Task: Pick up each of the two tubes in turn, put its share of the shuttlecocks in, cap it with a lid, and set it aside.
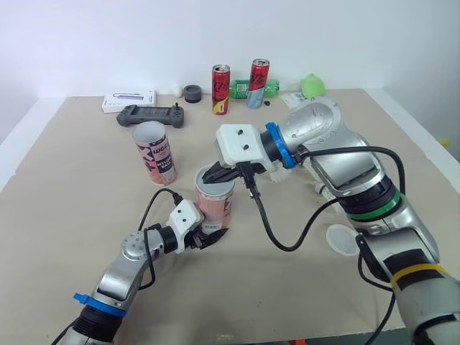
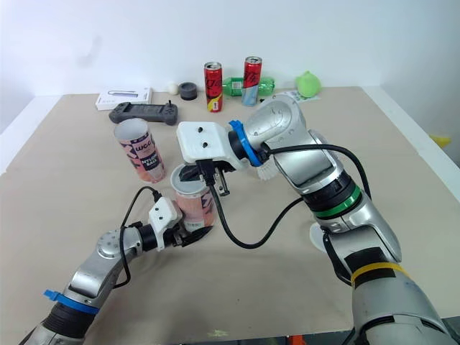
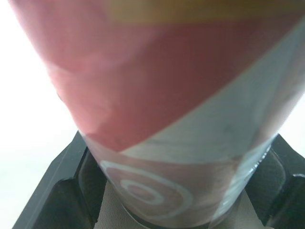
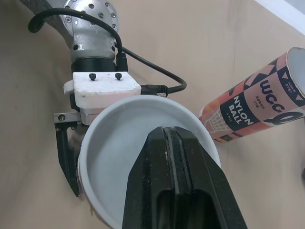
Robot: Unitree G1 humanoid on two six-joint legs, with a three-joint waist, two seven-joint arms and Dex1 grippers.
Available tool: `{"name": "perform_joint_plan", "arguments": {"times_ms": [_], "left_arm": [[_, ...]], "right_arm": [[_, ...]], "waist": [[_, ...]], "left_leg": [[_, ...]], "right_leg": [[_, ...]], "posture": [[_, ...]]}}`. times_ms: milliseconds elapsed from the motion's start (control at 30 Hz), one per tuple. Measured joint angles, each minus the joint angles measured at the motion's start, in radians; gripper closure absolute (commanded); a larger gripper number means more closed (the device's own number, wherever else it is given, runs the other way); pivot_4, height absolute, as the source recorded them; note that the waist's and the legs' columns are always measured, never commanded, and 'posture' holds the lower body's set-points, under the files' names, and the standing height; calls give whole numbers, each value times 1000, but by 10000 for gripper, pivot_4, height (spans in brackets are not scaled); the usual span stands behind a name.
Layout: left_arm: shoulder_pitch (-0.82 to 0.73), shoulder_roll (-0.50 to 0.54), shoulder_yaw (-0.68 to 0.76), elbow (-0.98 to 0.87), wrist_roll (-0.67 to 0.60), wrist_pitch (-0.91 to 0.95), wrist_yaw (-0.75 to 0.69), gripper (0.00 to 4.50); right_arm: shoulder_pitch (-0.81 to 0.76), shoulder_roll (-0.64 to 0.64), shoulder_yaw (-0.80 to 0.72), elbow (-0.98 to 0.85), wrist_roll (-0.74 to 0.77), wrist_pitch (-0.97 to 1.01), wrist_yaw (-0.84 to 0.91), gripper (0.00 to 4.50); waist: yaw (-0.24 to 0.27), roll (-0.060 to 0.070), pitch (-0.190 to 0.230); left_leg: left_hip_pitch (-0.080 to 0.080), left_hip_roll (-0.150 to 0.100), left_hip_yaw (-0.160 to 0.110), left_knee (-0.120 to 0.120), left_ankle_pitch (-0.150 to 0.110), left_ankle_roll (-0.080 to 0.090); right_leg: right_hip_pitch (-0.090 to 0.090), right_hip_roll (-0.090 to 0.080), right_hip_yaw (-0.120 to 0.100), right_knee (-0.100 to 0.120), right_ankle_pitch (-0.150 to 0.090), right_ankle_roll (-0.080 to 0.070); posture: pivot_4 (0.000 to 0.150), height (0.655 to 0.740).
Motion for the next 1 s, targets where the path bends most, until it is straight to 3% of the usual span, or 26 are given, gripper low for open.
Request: {"name": "perform_joint_plan", "arguments": {"times_ms": [500, 1000], "left_arm": [[5, 3, -1, 2, 2, 13, 2, 9450], [13, 5, 3, 28, -6, 21, 2, 9450]], "right_arm": [[55, 44, -37, 49, -1, -19, -4, 44428], [106, 117, -49, 136, -1, -74, -34, 44428]], "waist": [[-1, -2, -14], [-4, -1, -28]], "left_leg": [[3, 0, 0, -1, 0, 0], [20, 2, 2, -4, -3, -2]], "right_leg": [[1, 0, 0, 0, -2, -3], [9, 0, 0, 0, -5, -8]], "posture": [[1500, 7400], [1500, 7400]]}}
